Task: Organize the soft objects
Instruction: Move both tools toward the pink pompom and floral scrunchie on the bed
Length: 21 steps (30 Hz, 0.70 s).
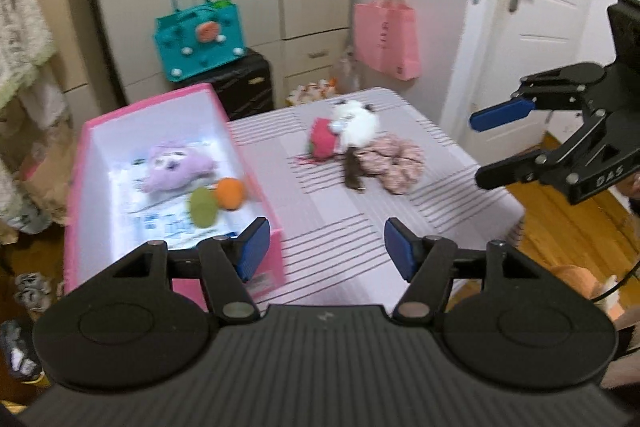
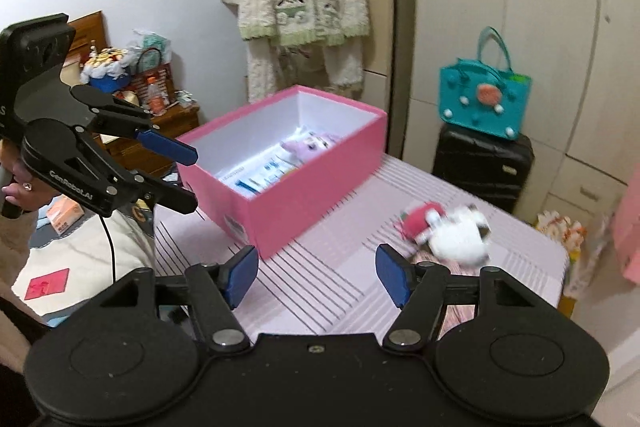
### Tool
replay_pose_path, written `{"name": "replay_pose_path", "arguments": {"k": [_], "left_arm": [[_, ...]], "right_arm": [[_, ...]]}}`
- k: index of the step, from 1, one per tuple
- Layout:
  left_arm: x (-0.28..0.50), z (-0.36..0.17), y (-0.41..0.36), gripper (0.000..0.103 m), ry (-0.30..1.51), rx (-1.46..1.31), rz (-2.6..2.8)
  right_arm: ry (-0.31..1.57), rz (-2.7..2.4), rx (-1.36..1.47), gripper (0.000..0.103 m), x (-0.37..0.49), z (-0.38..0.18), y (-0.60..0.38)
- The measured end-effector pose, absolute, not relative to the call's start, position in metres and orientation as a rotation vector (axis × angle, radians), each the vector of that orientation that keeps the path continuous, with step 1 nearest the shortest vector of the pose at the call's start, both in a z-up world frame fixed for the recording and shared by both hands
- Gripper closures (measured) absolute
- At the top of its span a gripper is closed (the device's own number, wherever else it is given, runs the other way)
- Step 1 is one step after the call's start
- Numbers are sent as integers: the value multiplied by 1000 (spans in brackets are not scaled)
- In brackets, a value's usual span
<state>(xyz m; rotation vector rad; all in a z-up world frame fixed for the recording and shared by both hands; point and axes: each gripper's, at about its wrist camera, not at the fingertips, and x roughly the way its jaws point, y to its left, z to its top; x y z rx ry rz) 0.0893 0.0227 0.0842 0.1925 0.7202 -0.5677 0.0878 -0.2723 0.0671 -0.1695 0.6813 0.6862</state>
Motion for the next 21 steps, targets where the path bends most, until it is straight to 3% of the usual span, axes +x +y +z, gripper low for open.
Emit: {"name": "replay_pose_path", "arguments": {"k": [10, 21], "left_arm": [[108, 39, -40, 39, 723, 119, -652], [183, 2, -83, 41, 759, 36, -570]], "right_arm": [[712, 618, -151, 31, 93, 9, -308], [667, 568, -170, 31, 142, -49, -333]]}}
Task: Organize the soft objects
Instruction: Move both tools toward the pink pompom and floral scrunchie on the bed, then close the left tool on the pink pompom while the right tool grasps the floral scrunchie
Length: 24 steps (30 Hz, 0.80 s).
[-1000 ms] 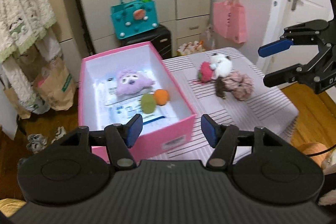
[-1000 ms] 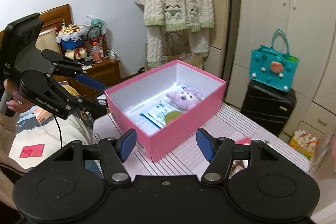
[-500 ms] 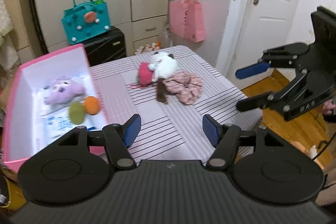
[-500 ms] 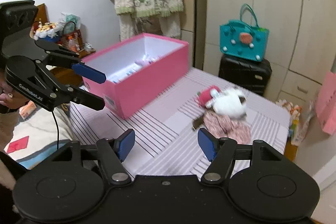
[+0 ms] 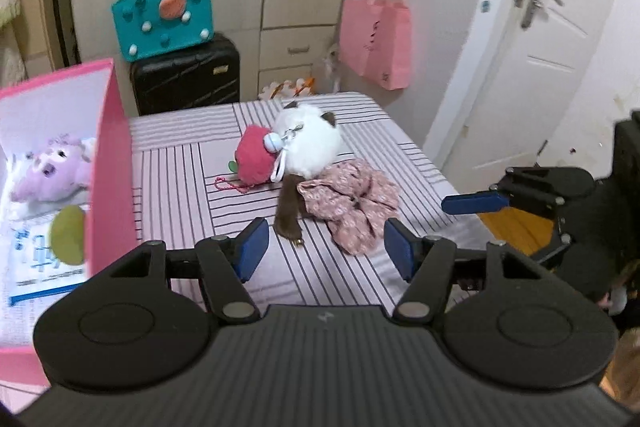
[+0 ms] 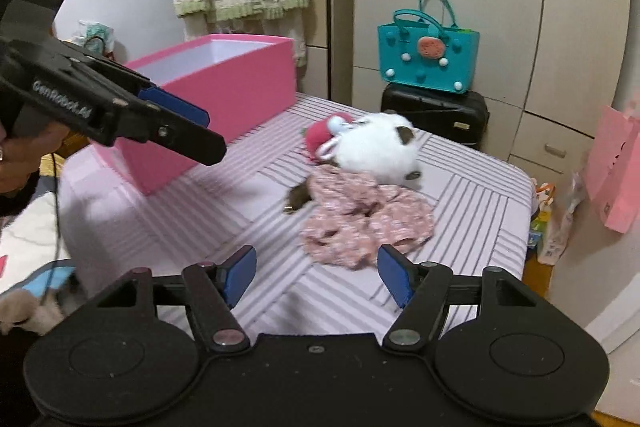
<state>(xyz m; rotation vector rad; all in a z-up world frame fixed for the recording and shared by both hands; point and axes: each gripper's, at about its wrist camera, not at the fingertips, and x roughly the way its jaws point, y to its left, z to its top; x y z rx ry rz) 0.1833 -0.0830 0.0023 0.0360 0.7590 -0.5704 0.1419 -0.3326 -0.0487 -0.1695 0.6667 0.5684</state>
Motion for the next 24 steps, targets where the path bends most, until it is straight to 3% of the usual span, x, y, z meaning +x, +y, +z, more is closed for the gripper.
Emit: {"name": "replay_pose_path", "arguments": {"k": [12, 15, 24], "left_arm": [[263, -36, -100, 49, 727, 36, -309], [275, -44, -103, 50, 749, 45, -299], [290, -64, -115, 50, 733, 80, -270]], "right_arm": [[663, 619, -183, 28, 196, -78, -334], [662, 629, -187, 15, 201, -82, -331], [698, 627, -143, 12, 225, -93, -322]]}}
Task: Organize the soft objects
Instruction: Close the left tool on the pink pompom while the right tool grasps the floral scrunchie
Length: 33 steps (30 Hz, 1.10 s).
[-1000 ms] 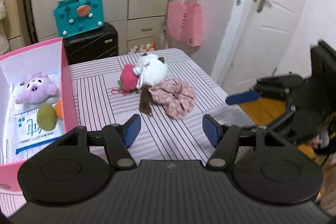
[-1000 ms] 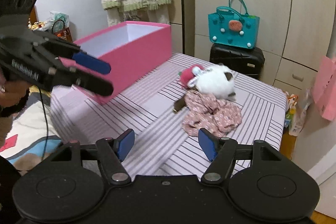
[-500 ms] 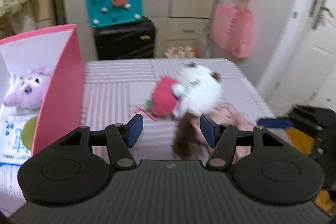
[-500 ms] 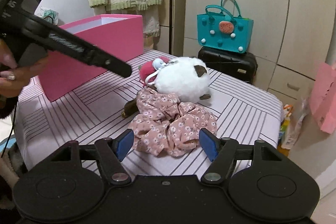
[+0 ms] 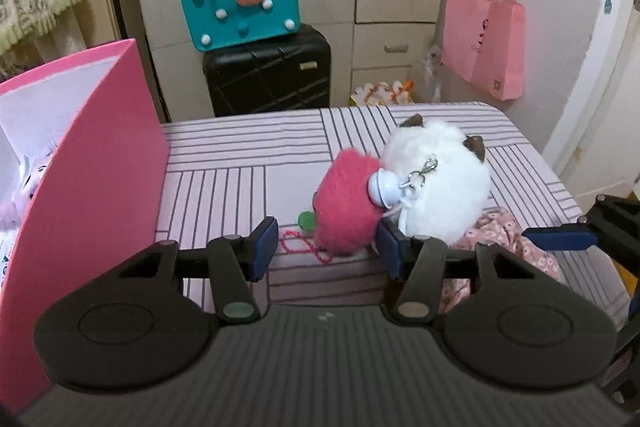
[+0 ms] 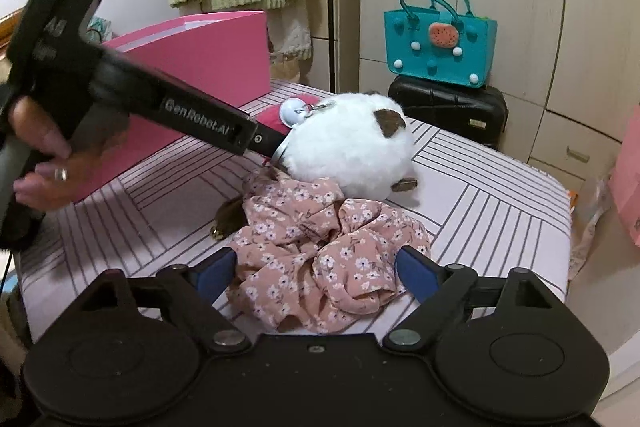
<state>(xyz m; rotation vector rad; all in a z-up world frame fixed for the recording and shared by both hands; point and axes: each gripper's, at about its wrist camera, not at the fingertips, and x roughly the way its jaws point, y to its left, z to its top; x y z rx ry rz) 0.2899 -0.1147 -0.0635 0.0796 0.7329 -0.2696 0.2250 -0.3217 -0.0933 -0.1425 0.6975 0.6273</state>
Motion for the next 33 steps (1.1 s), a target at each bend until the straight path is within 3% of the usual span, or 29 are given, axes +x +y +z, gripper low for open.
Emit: {"name": "replay_pose_path", "arguments": {"k": [6, 7, 8, 9, 11, 14, 28, 33], "left_arm": [[292, -61, -117, 50, 681, 65, -281], [293, -61, -116, 54, 694, 53, -278], [295, -62, -115, 72, 716, 38, -288], [296, -62, -114, 78, 738, 20, -300], [295, -62, -110, 80, 748, -8, -299], [288, -61, -110, 81, 719, -5, -271], [218, -50, -92, 81, 697, -1, -246], [202, -58, -85, 81, 761, -48, -321]], "right_arm": [[683, 624, -91, 15, 228, -96, -321], [676, 631, -79, 33, 227, -96, -323], [680, 642, -74, 51, 225, -95, -325], [680, 647, -63, 55, 224, -94, -328], [677, 647, -45, 74, 221, -91, -332], [683, 637, -32, 82, 216, -88, -337], [751, 737, 167, 86, 201, -83, -359], [718, 675, 59, 85, 193, -82, -352]]}}
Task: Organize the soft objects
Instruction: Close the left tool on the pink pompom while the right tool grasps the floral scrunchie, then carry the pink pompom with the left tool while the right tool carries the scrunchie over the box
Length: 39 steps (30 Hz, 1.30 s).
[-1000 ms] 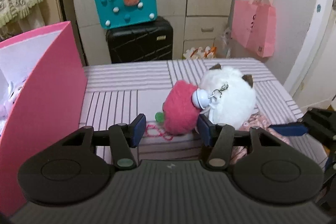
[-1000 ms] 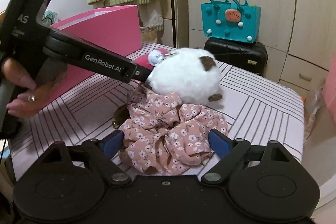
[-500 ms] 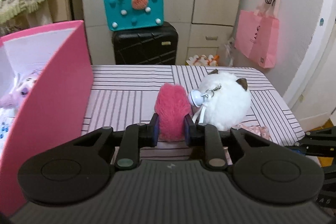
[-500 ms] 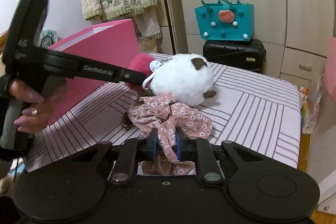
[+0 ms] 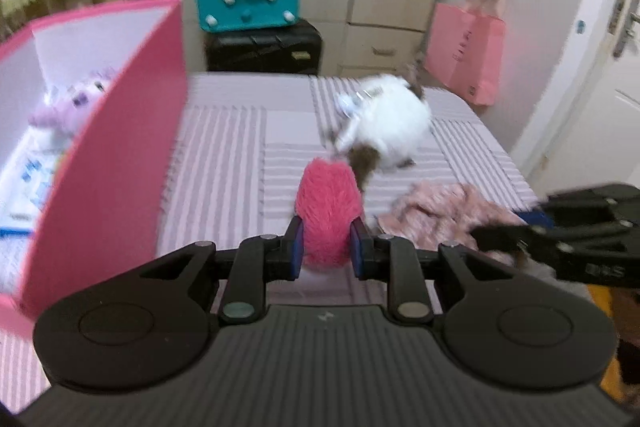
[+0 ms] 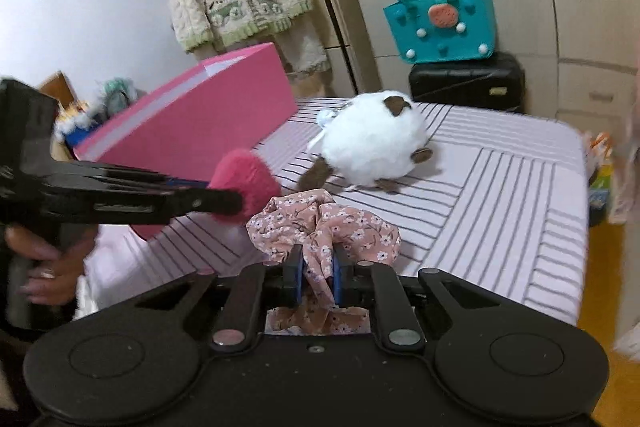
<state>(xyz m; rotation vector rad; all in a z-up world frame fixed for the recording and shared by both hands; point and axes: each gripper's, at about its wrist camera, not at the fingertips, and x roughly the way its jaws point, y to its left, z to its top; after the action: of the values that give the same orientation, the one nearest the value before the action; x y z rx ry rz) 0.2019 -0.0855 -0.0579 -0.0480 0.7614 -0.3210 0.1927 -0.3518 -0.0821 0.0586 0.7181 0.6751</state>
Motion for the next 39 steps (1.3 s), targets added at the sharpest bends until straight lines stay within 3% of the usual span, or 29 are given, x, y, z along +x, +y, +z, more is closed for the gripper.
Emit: {"name": "replay_pose_path", "arguments": {"k": [3, 8, 11, 14, 19, 22, 23, 25, 28, 32, 39], "left_arm": [[199, -62, -87, 79, 782, -50, -344], [200, -63, -83, 77, 771, -58, -356], [205, -64, -84, 75, 770, -64, -366], [210, -65, -86, 67, 770, -70, -373], [215, -69, -88, 68, 734, -63, -345], [215, -72, -87, 74, 728, -66, -338], [214, -72, -86, 75, 727, -70, -341], [213, -71, -84, 76, 729, -78, -348], [213, -71, -83, 76, 740, -78, -353], [210, -69, -83, 76, 741, -86, -361], [204, -66, -73, 76, 773, -89, -397]], "right_arm": [[694, 596, 1, 75, 189, -84, -349], [696, 559, 44, 44, 188, -87, -351], [694, 553, 46, 35, 185, -89, -346], [680, 536, -5, 30, 181, -92, -335], [660, 498, -90, 28, 182, -97, -317], [647, 475, -91, 30, 183, -99, -315], [654, 480, -88, 46, 185, -99, -315], [660, 504, -115, 63, 185, -98, -313], [649, 532, -155, 78, 180, -97, -308], [646, 509, -136, 84, 175, -96, -304], [687, 573, -63, 84, 168, -89, -304]]}}
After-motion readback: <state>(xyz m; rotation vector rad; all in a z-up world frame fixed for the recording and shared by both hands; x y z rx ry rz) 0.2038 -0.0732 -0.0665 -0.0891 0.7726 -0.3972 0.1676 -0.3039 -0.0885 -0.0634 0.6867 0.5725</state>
